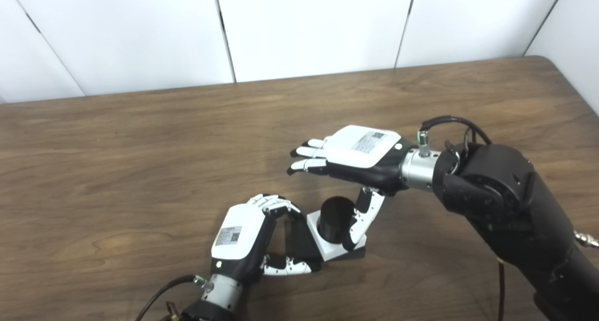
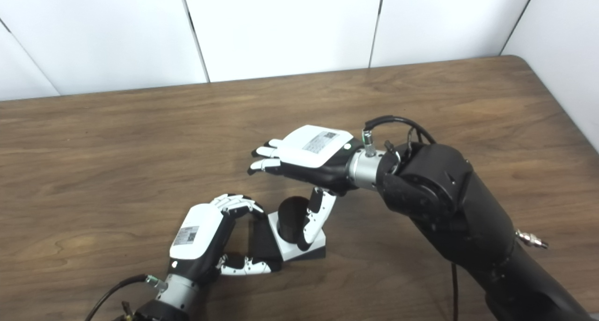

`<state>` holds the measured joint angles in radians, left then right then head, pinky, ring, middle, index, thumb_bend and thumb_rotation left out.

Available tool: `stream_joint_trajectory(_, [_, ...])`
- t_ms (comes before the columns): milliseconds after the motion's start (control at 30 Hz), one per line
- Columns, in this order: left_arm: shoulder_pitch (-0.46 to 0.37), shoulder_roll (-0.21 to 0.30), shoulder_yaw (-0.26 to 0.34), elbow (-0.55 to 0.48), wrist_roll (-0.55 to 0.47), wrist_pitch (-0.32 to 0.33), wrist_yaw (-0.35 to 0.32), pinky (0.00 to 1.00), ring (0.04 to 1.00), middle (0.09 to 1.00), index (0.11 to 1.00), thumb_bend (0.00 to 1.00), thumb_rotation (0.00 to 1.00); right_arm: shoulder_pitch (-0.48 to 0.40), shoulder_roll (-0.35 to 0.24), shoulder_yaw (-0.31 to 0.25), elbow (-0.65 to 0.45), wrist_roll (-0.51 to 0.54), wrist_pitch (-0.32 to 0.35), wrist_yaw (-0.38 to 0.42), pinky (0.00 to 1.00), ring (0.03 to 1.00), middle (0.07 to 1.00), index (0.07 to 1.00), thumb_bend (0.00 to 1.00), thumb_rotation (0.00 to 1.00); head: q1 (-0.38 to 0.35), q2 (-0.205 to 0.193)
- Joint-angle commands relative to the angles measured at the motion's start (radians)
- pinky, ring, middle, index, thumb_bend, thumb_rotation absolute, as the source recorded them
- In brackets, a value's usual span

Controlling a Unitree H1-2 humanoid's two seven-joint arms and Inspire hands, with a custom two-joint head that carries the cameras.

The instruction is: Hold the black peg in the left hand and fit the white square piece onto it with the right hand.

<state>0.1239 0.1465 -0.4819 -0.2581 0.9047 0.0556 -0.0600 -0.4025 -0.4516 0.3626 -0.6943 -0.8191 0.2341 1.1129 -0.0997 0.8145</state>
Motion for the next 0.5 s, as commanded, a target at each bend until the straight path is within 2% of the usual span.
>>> stream_joint_trajectory(0, [0.009, 0.009, -0.014, -0.007, 0.015, 0.024, -0.07, 0.84, 0.785, 0.728, 0.57, 0.72, 0.11, -0.027, 0.006, -0.027, -0.037, -0.007, 0.015, -0.015, 0.94, 1.0, 1.0, 0.919, 1.0, 0.46, -0.001, 0.001])
stream_joint_trajectory(67, [0.008, 0.014, -0.017, -0.013, 0.036, 0.039, -0.085, 0.83, 0.781, 0.739, 0.695, 0.93, 0.21, -0.021, 0.01, -0.033, -0.035, -0.008, 0.015, -0.022, 0.94, 1.0, 1.0, 0.911, 1.0, 0.46, -0.002, 0.0])
stream_joint_trajectory(100, [0.008, 0.013, -0.016, -0.017, 0.049, 0.05, -0.094, 0.83, 0.782, 0.749, 0.735, 0.96, 0.25, -0.018, 0.012, -0.035, -0.034, -0.008, 0.014, -0.025, 0.94, 1.0, 1.0, 0.909, 1.0, 0.46, -0.003, 0.0])
stream_joint_trajectory(200, [0.011, 0.007, -0.009, -0.024, 0.075, 0.072, -0.112, 0.81, 0.791, 0.801, 0.854, 1.0, 0.36, -0.011, 0.017, -0.042, -0.03, -0.007, 0.006, -0.035, 0.94, 1.0, 1.0, 0.903, 1.0, 0.46, -0.005, 0.0])
stream_joint_trajectory(300, [0.018, 0.001, 0.004, -0.026, 0.051, 0.073, -0.124, 0.76, 0.801, 0.843, 0.941, 1.0, 0.42, -0.004, 0.02, -0.048, -0.026, -0.006, 0.0, -0.043, 0.94, 1.0, 1.0, 0.903, 1.0, 0.47, -0.008, -0.001])
stream_joint_trajectory(367, [0.026, -0.006, 0.017, -0.025, 0.01, 0.072, -0.129, 0.74, 0.828, 0.891, 0.983, 1.0, 0.43, 0.0, 0.02, -0.05, -0.022, -0.008, 0.0, -0.047, 0.94, 1.0, 1.0, 0.912, 1.0, 0.48, -0.007, -0.002])
stream_joint_trajectory(467, [0.032, -0.008, 0.024, -0.026, -0.027, 0.063, -0.129, 0.73, 0.864, 0.939, 0.999, 1.0, 0.44, 0.005, 0.019, -0.056, -0.013, -0.004, -0.006, -0.059, 0.93, 1.0, 1.0, 0.926, 1.0, 0.47, -0.005, -0.001])
